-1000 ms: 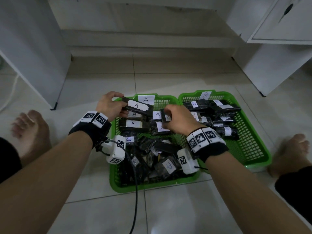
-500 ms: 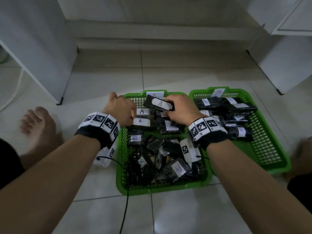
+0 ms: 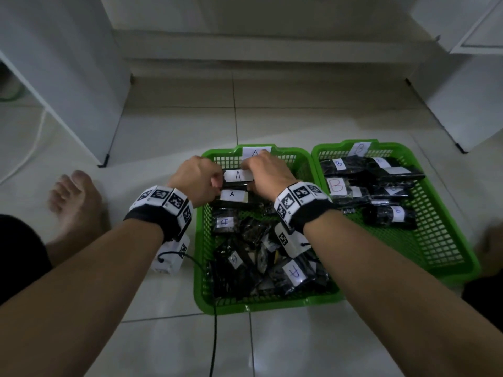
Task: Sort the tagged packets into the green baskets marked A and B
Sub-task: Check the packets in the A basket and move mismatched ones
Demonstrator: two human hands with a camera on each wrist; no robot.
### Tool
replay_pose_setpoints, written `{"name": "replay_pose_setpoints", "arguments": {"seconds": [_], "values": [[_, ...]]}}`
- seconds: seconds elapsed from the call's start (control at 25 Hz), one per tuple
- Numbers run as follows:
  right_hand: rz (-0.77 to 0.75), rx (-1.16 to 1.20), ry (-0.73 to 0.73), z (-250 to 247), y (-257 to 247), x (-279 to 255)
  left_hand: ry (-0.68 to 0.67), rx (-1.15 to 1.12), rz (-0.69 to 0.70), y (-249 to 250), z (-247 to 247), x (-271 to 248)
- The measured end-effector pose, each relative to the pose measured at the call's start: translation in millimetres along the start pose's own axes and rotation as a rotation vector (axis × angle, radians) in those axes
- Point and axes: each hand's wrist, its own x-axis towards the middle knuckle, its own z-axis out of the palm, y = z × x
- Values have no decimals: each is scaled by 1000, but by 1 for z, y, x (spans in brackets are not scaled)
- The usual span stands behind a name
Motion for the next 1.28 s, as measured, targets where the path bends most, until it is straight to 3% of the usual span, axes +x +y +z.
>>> {"name": "replay_pose_setpoints", "arguments": {"seconds": [0.08,0.16,0.28,0.4,0.48,0.76,1.0,1.28], "values": [[-3,3,2,9,-5,4,109,55,57,-5,5,-1],[16,-9,-9,12,-7,7,71,136,103,-12,16,1],[66,21,-5,6,-19,2,-17,190,64,-16,26,8],[131,148,-360,5,-36,-11,-28,149,55,-16,24,12],[224,269,-461,12,-42,-16,-14,135,66,-16,24,11],[578,770,-423,15,-47,-19,-9,155,63,-15,25,8],[514,605,-494,-6,-29,-24,-39,115,8,-15,26,13],[615,771,-373,-31,51,-40,-77,107,-64,-18,26,17]]}}
